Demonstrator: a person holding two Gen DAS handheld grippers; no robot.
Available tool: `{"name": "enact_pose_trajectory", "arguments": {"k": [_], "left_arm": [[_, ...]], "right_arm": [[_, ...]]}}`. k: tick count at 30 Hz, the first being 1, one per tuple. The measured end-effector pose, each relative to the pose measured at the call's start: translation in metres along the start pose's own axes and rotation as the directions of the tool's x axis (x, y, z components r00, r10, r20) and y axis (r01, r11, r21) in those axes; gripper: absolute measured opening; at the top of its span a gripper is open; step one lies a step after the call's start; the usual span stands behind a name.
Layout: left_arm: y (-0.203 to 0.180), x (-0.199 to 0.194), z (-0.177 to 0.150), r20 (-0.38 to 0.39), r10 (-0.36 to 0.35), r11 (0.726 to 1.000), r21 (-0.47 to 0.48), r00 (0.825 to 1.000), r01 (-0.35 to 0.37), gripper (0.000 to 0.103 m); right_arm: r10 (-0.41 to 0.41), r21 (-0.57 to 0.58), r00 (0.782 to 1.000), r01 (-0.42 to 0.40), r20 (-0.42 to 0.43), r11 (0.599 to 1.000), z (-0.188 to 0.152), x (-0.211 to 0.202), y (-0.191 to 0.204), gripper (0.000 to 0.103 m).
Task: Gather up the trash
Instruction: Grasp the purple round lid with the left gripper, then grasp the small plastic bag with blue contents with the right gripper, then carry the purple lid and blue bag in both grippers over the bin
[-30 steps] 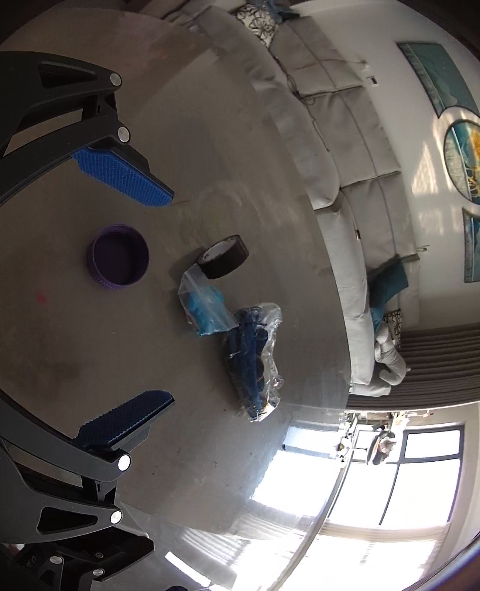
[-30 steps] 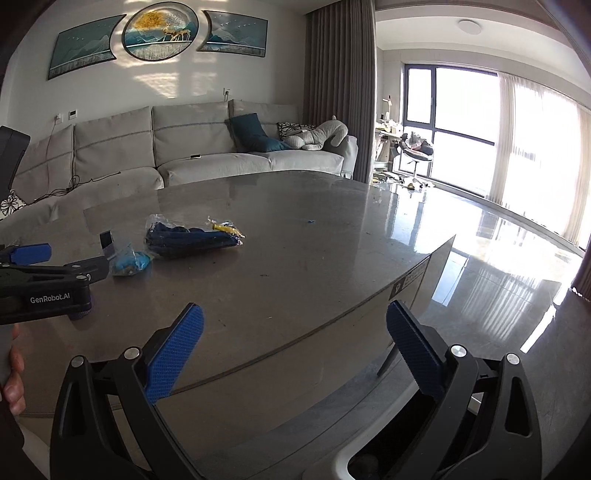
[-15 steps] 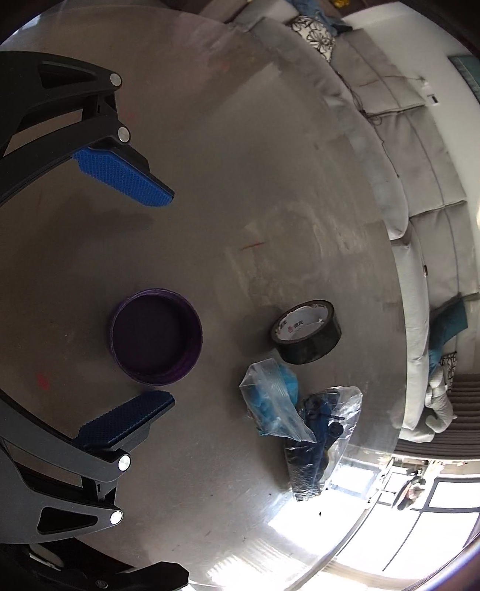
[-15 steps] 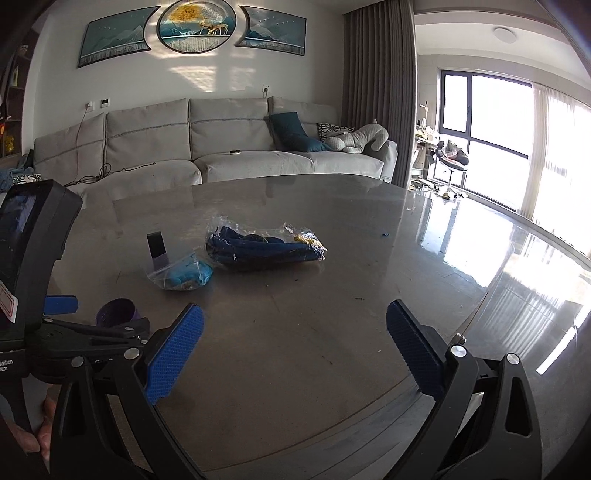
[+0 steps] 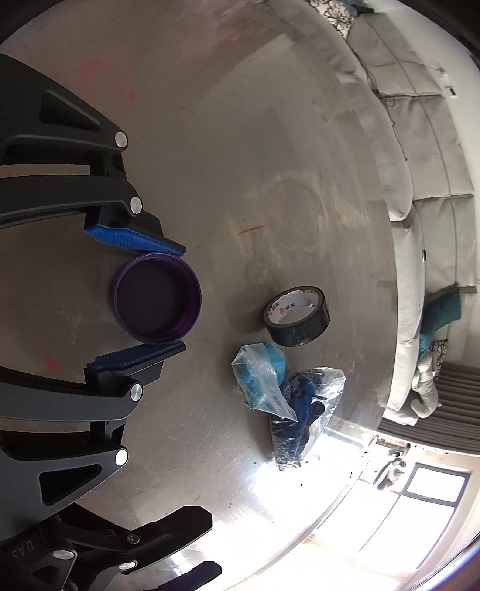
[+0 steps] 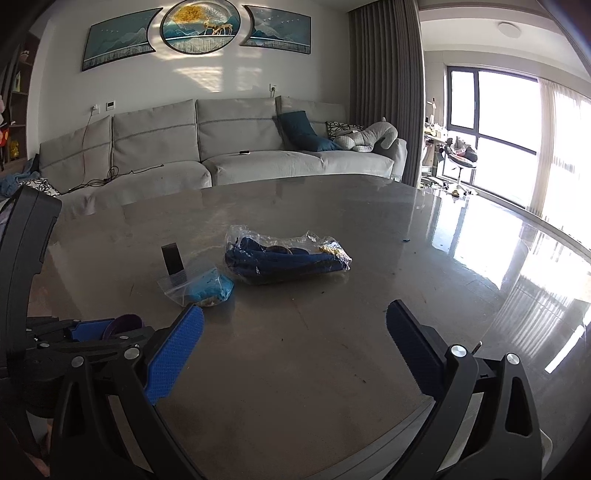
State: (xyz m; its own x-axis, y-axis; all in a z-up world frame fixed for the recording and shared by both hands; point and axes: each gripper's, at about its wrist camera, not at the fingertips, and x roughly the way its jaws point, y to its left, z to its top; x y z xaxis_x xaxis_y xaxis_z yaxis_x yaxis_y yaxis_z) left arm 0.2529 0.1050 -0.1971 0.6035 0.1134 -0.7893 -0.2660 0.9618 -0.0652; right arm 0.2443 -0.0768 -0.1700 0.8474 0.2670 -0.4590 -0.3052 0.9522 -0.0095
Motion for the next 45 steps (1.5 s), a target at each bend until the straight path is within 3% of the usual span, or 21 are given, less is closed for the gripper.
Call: {"name": "enact_pose_trajectory", "arguments": {"k": [4,7,11,14,17,20,21,23,29,39,45], "left_arm": [[0.024,-0.008,0.004,0.037,-0.006,0.999,-0.053,0.999,0.008,0.046],[0.032,-0.019,0.005,0.092,0.033,0.995,-0.093,0.995,-0.025,0.046],[0.023,-0.033,0.007,0.186,0.104,0.993,-0.082,0.977,-0.090,0.046],[0.021,-0.035,0.010,0.198,0.098,0.993,-0.082,0.975,-0.083,0.046],[0.031,-0.034,0.012,0.192,0.108,0.989,-0.124,0.975,-0.085,0.046],[0.036,-0.030,0.014,0.173,0.112,0.985,-0.150,0.979,-0.086,0.046],[0.037,-0.029,0.014,0.168,0.112,0.985,-0.150,0.979,-0.087,0.046],[0.035,-0.029,0.013,0.168,0.110,0.986,-0.143,0.980,-0.086,0.046],[0.028,-0.035,0.013,0.209,0.108,0.989,-0.119,0.972,-0.084,0.046],[0.020,-0.045,0.014,0.263,0.077,0.994,-0.096,0.962,-0.054,0.046],[-0.009,-0.056,0.011,0.317,0.032,0.999,-0.013,0.948,-0.029,0.046]], "right_arm": [[0.055,0.016,0.998,-0.054,-0.006,0.998,0.014,0.014,0.011,0.098],[0.084,0.051,0.995,-0.081,-0.059,0.995,0.026,0.034,0.021,0.098],[0.151,0.112,0.979,-0.136,-0.141,0.984,0.030,0.058,0.033,0.096],[0.200,0.178,0.960,-0.166,-0.195,0.970,0.031,0.072,0.035,0.090],[0.204,0.156,0.943,-0.167,-0.264,0.973,0.033,0.085,0.044,0.080],[0.231,0.145,0.905,-0.191,-0.357,0.971,0.028,0.100,0.055,0.058],[0.236,0.141,0.906,-0.198,-0.351,0.970,0.029,0.097,0.057,0.037],[0.246,0.146,0.902,-0.206,-0.355,0.967,0.028,0.096,0.058,0.037],[0.239,0.116,0.925,-0.214,-0.295,0.970,0.029,0.078,0.059,0.022],[0.212,0.071,0.956,-0.202,-0.203,0.977,0.045,0.021,0.033,0.020],[0.120,0.028,0.984,-0.118,-0.135,0.993,0.050,-0.028,0.008,0.020]]}}
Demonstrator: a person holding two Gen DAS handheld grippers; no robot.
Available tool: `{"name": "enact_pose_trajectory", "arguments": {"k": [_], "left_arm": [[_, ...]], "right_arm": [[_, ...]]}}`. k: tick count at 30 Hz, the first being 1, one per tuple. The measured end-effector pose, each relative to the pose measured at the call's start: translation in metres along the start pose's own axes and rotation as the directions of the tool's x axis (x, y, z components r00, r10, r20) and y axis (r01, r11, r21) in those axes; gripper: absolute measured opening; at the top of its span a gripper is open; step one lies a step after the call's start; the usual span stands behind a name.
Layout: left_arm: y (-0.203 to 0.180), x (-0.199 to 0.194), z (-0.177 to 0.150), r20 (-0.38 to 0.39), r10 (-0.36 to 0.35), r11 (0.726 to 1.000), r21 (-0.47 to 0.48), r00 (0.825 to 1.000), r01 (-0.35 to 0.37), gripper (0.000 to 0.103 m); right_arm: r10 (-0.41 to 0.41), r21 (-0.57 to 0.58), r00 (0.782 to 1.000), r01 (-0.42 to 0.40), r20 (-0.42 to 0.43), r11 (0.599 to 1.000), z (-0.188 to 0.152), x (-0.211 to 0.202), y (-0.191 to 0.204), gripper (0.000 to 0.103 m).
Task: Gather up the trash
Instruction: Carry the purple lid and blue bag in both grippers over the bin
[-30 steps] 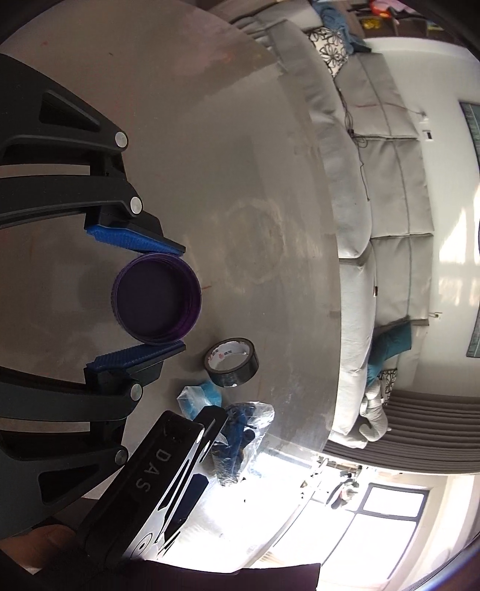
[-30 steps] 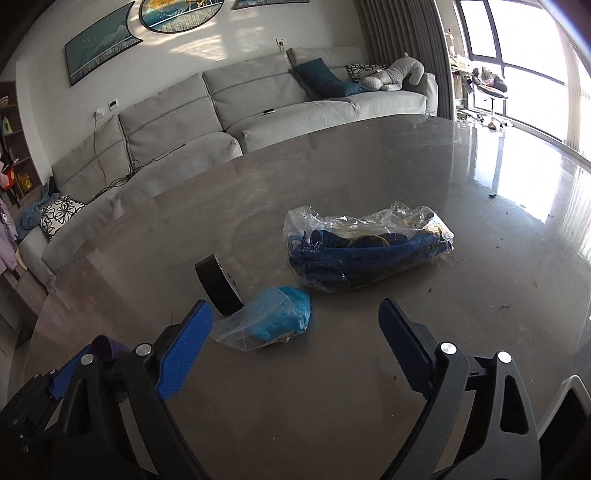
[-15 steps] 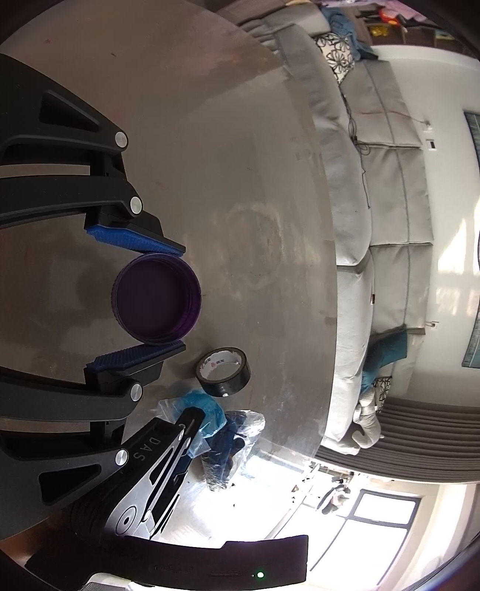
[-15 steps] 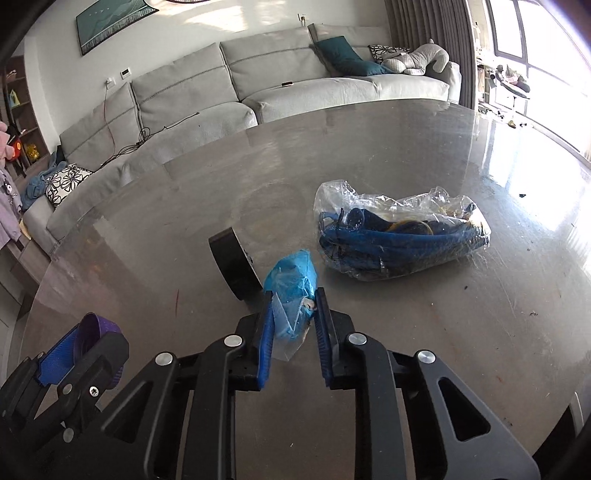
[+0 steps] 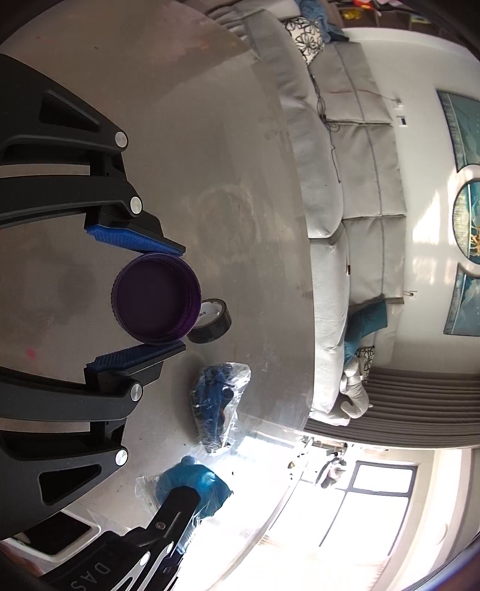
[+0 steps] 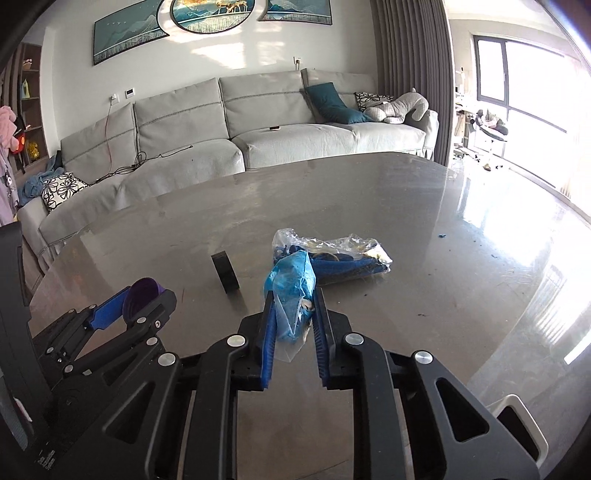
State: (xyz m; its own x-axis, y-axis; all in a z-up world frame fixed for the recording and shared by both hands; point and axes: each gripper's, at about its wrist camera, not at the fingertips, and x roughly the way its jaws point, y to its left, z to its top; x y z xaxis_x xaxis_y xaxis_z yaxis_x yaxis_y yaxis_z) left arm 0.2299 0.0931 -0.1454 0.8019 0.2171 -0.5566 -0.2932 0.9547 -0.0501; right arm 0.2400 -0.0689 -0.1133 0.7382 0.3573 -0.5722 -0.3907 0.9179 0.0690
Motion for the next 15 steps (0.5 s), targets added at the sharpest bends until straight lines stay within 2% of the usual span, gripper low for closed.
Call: {"name": "enact_pose_trajectory", "arguments": {"k": [8,15], "left_arm": [[-0.049,-0.023,-0.005,0.074,-0.150,0.982,0.123,0.986,0.140,0.046],[-0.100,-0.023,-0.024,-0.004,-0.278,0.939,0.209,0.961,0.273,0.046]], "right_arm": [[-0.109,0.031,0.989,0.106,0.099,0.994,-0.025,-0.047,-0.037,0.020],[-0.204,0.089,0.970,0.194,0.132,0.977,-0.057,-0.070,-0.073,0.020]]}}
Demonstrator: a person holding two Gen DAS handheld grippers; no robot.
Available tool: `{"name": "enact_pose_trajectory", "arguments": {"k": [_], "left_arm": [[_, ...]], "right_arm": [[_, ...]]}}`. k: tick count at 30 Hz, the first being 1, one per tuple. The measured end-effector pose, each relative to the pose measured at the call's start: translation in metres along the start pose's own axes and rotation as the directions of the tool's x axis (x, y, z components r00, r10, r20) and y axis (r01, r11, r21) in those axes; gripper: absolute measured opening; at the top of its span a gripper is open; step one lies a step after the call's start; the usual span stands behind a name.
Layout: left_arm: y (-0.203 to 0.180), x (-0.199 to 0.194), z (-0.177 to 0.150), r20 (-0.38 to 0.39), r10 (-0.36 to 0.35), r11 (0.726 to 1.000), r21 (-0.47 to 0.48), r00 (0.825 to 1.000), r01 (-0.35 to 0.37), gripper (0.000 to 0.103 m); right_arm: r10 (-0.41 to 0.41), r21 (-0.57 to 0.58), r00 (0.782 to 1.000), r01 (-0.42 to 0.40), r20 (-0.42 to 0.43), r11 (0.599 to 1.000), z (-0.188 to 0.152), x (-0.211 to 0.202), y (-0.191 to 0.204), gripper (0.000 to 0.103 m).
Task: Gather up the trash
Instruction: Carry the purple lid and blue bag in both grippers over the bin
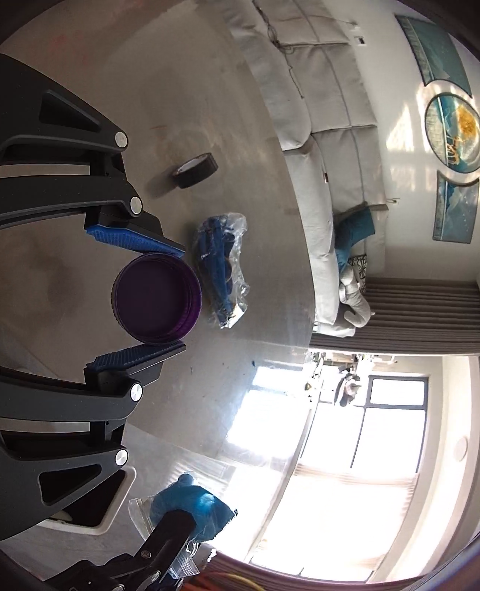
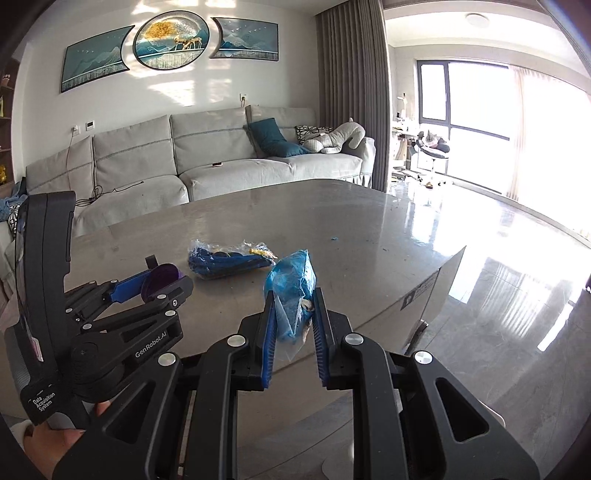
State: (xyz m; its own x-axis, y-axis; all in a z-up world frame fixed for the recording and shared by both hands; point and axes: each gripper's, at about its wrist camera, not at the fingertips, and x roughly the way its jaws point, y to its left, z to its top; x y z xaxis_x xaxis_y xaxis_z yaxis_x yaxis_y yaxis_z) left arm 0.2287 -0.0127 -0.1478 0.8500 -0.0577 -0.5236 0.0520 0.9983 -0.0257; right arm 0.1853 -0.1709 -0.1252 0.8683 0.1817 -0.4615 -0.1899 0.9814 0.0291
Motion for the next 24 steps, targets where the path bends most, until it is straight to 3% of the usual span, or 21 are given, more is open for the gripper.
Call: {"name": "enact_pose_trajectory", "arguments": {"k": [5,10,15,19,24], "left_arm": [[-0.057,0.013,-0.014,-0.061,-0.146,0.986,0.070,0.987,0.150,0.046],[-0.103,0.033,-0.028,-0.142,-0.280,0.954,0.072,0.949,0.292,0.046],[-0.139,0.055,-0.040,-0.221,-0.341,0.930,0.064,0.914,0.362,0.046],[-0.174,0.061,-0.050,-0.233,-0.358,0.909,0.136,0.904,0.395,0.046],[-0.218,0.071,-0.066,-0.258,-0.396,0.857,0.242,0.881,0.456,0.046]], "right_arm": [[-0.087,0.046,0.996,0.087,-0.007,0.995,-0.029,-0.016,-0.044,0.020],[-0.168,0.123,0.985,0.173,-0.044,0.977,-0.057,-0.023,-0.089,0.020],[-0.217,0.182,0.973,0.228,-0.080,0.957,-0.079,-0.028,-0.122,0.020],[-0.247,0.210,0.963,0.265,-0.107,0.941,-0.090,-0.026,-0.140,0.020],[-0.273,0.235,0.954,0.295,-0.122,0.926,-0.098,-0.028,-0.156,0.020]]}}
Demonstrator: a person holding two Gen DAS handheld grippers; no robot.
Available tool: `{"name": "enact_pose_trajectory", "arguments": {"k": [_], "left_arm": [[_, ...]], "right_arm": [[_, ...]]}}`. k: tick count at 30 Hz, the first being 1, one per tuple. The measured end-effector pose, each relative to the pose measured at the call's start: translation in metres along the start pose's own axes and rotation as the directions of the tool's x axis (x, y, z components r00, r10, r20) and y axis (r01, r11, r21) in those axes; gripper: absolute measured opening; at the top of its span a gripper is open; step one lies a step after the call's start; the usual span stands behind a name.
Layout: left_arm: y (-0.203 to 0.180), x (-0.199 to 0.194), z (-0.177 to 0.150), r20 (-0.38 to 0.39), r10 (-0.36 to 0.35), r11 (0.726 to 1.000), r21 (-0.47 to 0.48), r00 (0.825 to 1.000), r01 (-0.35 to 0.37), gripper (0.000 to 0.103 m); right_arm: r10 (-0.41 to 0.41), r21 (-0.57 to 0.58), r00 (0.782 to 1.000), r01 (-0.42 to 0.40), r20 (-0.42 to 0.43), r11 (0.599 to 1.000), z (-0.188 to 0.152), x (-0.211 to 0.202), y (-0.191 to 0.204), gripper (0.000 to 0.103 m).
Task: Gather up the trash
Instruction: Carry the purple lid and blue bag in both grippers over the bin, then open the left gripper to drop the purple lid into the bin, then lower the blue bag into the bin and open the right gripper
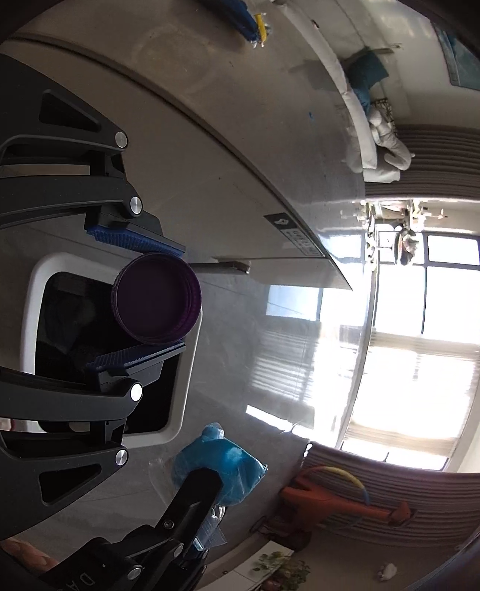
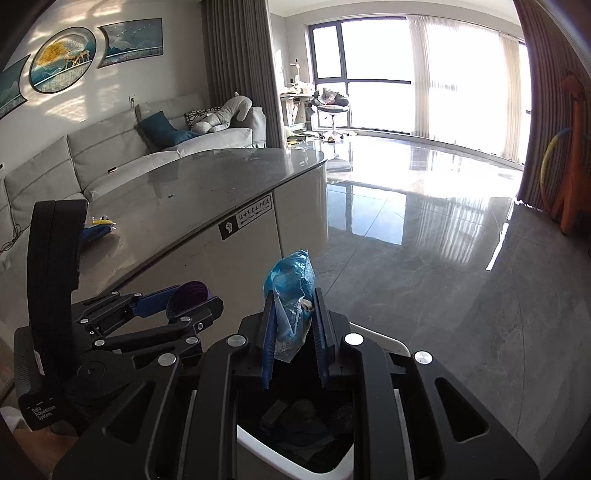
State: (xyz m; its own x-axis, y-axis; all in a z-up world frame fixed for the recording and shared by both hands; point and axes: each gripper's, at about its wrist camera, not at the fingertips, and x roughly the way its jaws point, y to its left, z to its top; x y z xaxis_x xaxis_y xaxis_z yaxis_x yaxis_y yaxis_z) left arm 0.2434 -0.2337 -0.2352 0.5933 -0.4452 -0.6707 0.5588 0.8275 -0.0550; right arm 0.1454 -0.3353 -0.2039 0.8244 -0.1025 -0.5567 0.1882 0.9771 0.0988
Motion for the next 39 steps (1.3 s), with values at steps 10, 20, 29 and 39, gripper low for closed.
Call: {"name": "enact_pose_trajectory", "arguments": {"k": [10,20,29,39], "left_arm": [[-0.014,0.028,-0.009,-0.105,-0.053,0.996,0.066,0.993,0.060,0.071],[-0.008,0.028,-0.004,-0.133,-0.010,1.000,0.013,0.991,0.012,0.098],[0.021,-0.014,0.010,-0.017,0.106,0.992,-0.063,0.994,-0.107,0.098],[0.046,-0.035,0.017,0.005,0.159,0.980,-0.126,0.987,-0.157,0.098]], "right_arm": [[-0.036,0.011,0.998,0.037,-0.050,0.999,-0.012,0.013,-0.020,0.020],[-0.044,0.016,0.996,0.045,-0.077,0.999,-0.011,0.017,-0.021,0.020],[-0.009,0.020,0.994,0.011,-0.112,1.000,-0.015,0.029,-0.013,0.020],[-0.058,-0.027,0.989,0.055,-0.136,0.998,-0.020,0.046,0.006,0.098]]}}
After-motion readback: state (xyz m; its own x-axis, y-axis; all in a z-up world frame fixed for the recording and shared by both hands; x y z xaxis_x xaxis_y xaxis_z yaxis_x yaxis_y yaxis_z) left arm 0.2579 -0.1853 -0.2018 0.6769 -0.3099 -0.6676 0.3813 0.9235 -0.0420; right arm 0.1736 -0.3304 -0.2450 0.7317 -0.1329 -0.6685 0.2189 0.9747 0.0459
